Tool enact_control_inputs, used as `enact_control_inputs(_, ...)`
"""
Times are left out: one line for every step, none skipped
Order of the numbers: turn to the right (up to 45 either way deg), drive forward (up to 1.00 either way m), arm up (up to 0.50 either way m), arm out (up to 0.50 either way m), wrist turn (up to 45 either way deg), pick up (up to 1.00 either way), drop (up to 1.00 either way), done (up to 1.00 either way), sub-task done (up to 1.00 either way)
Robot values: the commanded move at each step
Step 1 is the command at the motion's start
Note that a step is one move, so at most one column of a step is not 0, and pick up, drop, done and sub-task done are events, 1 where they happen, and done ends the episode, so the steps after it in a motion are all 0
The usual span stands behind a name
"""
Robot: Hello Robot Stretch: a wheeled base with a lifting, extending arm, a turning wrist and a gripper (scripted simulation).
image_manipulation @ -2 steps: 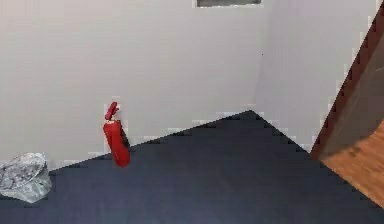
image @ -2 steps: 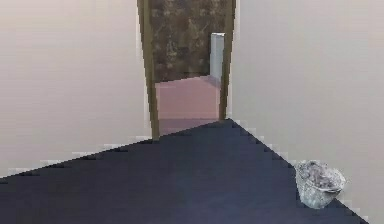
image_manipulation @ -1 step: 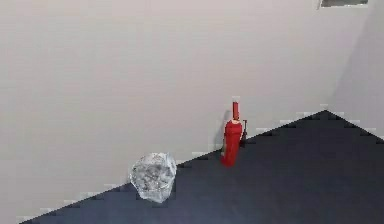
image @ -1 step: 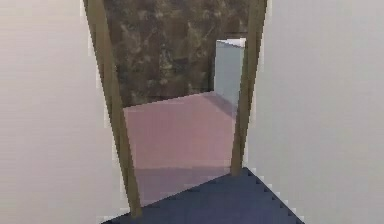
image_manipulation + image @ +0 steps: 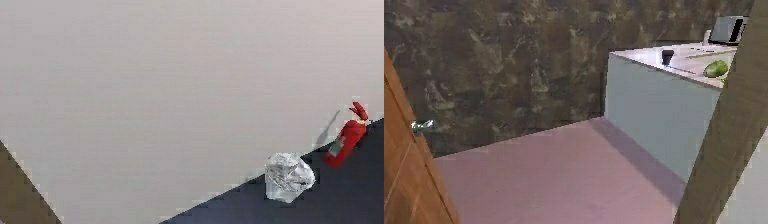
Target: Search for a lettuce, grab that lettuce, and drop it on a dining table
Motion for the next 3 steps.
enact_control_inputs(0.0, 0.65, 0.00, 0.00, 0.0, 0.00, 0.00, 0.00, 0.00)
enact_control_inputs(36.0, 0.00, 0.00, 0.00, 0.0, 0.00, 0.00, 0.00, 0.00)
enact_control_inputs(0.0, 0.70, 0.00, 0.00, 0.0, 0.00, 0.00, 0.00, 0.00)
